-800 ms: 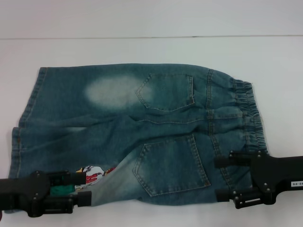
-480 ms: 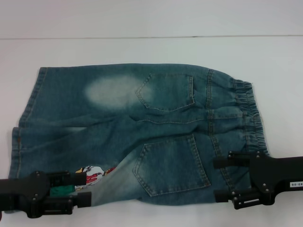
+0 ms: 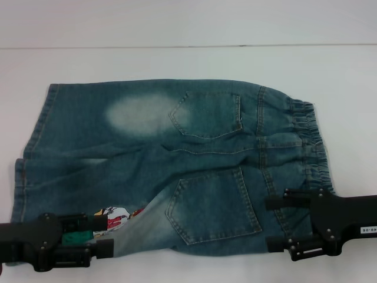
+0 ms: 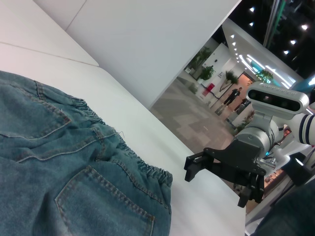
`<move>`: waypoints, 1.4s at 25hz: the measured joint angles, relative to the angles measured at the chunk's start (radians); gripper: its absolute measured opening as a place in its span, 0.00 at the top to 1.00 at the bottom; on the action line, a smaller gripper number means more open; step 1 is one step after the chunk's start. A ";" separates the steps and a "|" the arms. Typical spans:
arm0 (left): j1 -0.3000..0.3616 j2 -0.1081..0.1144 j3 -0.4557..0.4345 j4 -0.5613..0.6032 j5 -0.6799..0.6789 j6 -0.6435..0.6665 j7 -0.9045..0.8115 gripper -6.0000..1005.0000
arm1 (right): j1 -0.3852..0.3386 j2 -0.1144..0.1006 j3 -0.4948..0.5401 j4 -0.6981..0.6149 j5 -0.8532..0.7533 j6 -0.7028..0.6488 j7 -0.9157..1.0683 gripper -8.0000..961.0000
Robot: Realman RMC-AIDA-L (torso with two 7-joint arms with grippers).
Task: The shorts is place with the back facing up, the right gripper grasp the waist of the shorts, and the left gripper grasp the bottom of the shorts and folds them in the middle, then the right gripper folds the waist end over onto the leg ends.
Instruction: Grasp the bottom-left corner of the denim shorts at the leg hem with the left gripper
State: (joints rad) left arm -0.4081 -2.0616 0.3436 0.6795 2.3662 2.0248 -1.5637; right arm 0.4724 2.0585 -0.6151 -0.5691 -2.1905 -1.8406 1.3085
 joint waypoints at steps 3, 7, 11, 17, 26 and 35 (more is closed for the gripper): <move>-0.001 0.000 0.000 0.000 0.000 0.000 -0.008 0.21 | 0.000 0.000 0.000 0.000 0.000 0.000 0.000 0.04; -0.019 0.013 0.000 0.015 0.000 0.010 -0.098 0.21 | 0.006 0.000 0.003 -0.003 0.003 -0.002 0.000 0.04; -0.030 0.025 0.000 0.087 0.005 0.020 -0.252 0.21 | 0.007 0.000 0.007 -0.007 0.004 -0.008 0.001 0.04; -0.030 0.049 -0.006 0.175 0.011 0.008 -0.495 0.21 | 0.008 0.000 0.020 -0.003 0.008 0.003 0.001 0.04; -0.008 0.095 -0.054 0.251 0.090 -0.005 -0.779 0.21 | 0.010 -0.012 0.031 -0.006 0.008 0.026 -0.008 0.05; -0.006 0.100 -0.090 0.265 0.239 -0.051 -0.863 0.21 | 0.043 -0.023 0.043 -0.013 0.008 0.036 -0.005 0.05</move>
State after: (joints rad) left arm -0.4142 -1.9618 0.2536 0.9443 2.6053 1.9742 -2.4268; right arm 0.5152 2.0359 -0.5721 -0.5821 -2.1827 -1.8044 1.3033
